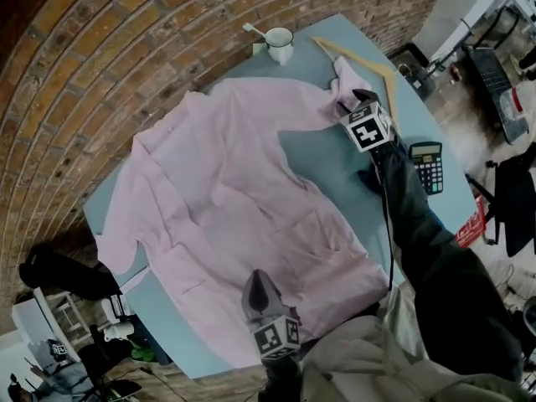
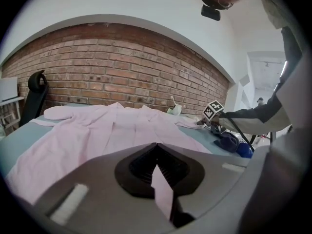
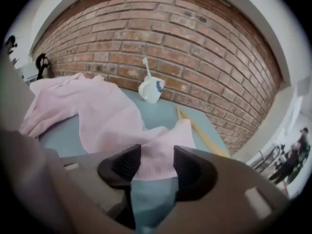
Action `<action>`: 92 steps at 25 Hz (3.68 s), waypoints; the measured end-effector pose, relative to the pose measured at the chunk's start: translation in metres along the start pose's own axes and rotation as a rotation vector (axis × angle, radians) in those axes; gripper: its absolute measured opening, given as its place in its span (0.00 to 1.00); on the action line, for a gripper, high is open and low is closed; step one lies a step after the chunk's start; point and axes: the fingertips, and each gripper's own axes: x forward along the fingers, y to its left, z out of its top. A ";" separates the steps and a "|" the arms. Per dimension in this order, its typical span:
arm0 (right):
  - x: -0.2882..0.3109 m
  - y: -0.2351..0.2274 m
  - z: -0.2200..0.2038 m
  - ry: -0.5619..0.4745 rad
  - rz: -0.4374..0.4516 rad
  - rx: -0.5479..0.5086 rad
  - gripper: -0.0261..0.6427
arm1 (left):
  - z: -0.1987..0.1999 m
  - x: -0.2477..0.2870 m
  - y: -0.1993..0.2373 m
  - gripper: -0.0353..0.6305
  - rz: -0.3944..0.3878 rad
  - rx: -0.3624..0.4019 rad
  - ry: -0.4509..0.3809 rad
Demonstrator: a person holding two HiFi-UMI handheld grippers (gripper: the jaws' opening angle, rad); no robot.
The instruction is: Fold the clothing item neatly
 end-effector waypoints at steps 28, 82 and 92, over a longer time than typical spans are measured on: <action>-0.198 0.325 0.195 -0.597 0.203 -0.783 0.05 | -0.016 -0.093 0.106 0.06 0.104 -0.123 -0.078; -0.282 0.552 -0.007 -0.250 0.432 -0.428 0.04 | 0.042 0.018 0.558 0.28 0.355 -0.256 0.133; -0.274 0.535 -0.009 -0.196 0.363 -0.413 0.04 | 0.053 0.076 0.553 0.36 0.317 -0.168 0.178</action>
